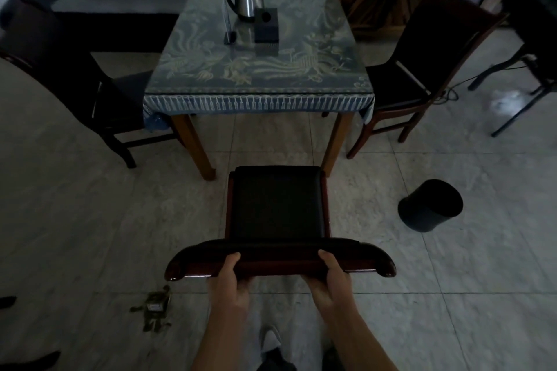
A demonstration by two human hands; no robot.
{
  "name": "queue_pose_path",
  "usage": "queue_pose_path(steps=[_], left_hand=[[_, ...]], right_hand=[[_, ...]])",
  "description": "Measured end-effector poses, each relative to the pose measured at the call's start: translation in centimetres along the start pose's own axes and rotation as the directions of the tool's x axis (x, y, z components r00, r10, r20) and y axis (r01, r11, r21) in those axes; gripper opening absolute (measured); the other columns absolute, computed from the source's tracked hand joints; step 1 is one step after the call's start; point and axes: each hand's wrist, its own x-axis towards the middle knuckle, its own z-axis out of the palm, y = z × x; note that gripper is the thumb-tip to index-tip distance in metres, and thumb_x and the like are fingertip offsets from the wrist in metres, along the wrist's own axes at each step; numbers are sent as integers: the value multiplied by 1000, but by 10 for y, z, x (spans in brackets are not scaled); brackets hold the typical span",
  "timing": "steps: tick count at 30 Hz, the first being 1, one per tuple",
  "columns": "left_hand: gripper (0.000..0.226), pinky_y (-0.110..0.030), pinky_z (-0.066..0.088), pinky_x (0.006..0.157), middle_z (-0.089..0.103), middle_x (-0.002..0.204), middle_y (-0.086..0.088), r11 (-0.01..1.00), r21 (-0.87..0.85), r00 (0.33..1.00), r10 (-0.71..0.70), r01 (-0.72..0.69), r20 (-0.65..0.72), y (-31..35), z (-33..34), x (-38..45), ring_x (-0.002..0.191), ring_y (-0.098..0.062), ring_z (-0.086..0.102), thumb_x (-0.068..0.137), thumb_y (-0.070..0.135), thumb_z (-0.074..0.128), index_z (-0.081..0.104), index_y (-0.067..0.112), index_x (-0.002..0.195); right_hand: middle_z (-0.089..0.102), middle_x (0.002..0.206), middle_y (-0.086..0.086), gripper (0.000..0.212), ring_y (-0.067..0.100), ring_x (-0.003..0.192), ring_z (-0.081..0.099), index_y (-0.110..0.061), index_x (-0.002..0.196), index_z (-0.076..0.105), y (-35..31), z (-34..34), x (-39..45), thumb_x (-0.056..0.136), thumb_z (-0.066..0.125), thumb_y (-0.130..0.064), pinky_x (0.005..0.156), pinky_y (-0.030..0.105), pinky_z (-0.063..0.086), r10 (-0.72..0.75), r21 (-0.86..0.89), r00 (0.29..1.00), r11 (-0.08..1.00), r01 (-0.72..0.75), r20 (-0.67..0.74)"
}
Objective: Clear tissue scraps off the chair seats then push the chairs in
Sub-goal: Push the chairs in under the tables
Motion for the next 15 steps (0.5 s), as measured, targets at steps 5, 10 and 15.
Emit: queue_pose_path(steps=[5, 10, 15], left_hand=[[49, -43, 55, 78, 63, 128, -16, 1000, 10, 1000, 26, -26, 10, 9, -2, 4, 112, -32, 62, 88, 9, 68, 55, 14, 134], [42, -40, 59, 79, 59, 130, -20, 970, 195, 981, 113, -144, 160, 12, -10, -11, 104, -26, 65, 96, 13, 61, 51, 3, 135], [65, -46, 51, 99, 59, 126, -28, 927, 251, 925, 189, -279, 330, 15, -21, -31, 114, -31, 62, 86, 46, 61, 53, -1, 130]], right_hand=[[69, 113, 23, 45, 40, 102, 68, -7, 125, 57, 8, 8, 3, 82, 71, -6, 85, 55, 57, -3, 7, 1000, 1000, 3, 10], [75, 99, 21, 49, 35, 88, 73, -5, 118, 62, 11, 7, 4, 72, 76, -11, 68, 46, 59, -9, 4, 1000, 1000, 9, 7], [74, 102, 20, 45, 35, 91, 73, -4, 119, 63, 12, 4, 10, 76, 76, -9, 72, 46, 59, -18, -35, 999, 999, 17, -27]])
